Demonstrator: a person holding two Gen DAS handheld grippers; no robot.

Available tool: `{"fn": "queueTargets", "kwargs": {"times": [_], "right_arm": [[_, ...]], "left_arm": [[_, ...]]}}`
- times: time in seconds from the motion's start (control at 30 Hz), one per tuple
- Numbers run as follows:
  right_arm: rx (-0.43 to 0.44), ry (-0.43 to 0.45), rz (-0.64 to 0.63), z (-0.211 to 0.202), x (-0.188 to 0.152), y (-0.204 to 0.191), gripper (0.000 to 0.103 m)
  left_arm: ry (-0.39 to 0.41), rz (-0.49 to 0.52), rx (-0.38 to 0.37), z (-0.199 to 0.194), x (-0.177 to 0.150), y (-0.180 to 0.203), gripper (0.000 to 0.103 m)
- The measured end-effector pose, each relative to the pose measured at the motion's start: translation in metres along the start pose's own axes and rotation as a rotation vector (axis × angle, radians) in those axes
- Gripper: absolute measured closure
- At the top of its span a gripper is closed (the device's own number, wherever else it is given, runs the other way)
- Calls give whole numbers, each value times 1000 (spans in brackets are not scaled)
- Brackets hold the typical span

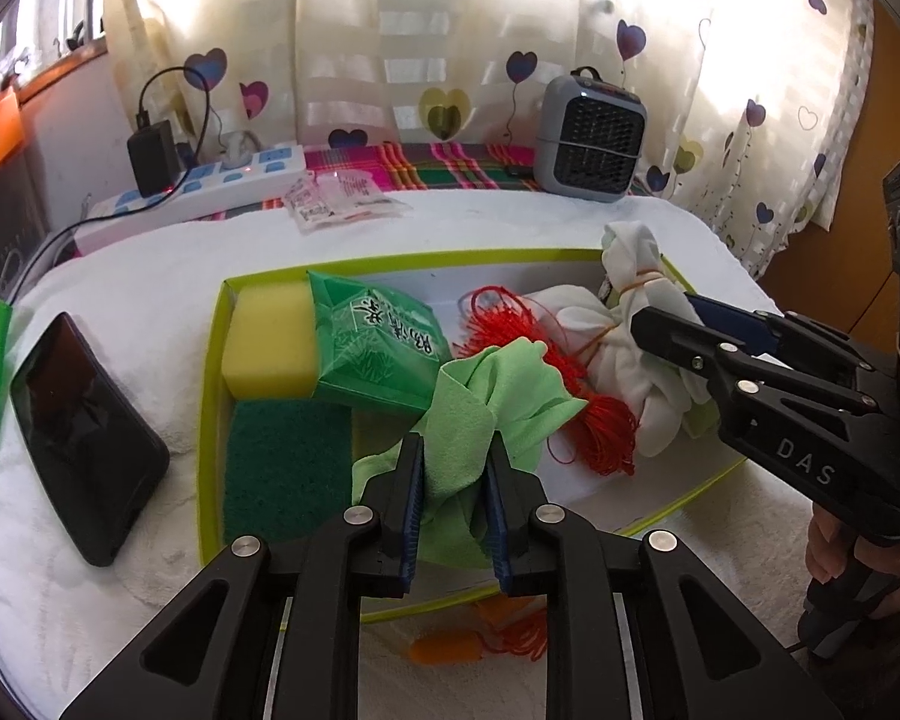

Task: Organize soft objects
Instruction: 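Lower the cloth and socks into the box and open both tools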

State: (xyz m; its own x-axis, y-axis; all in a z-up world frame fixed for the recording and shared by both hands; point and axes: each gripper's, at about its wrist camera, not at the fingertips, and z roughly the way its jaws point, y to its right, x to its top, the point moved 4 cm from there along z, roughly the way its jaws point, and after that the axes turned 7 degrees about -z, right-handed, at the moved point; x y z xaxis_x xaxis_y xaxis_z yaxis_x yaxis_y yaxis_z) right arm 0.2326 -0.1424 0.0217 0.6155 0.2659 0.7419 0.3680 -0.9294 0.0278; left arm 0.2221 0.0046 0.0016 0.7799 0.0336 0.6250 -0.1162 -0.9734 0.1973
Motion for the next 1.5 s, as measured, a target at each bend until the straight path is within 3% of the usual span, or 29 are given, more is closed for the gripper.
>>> {"fn": "queueTargets", "kwargs": {"times": [0.33, 0.8, 1.5], "right_arm": [[3, 14, -5, -2, -1, -1, 64], [-2, 35, -12, -7, 0, -4, 52], [-6, 70, 5, -26, -5, -8, 51]], "left_arm": [[-1, 1, 0, 1, -1, 1, 75], [32, -9, -17, -8, 2, 1, 62], [58, -3, -38, -30, -7, 8, 61]]}}
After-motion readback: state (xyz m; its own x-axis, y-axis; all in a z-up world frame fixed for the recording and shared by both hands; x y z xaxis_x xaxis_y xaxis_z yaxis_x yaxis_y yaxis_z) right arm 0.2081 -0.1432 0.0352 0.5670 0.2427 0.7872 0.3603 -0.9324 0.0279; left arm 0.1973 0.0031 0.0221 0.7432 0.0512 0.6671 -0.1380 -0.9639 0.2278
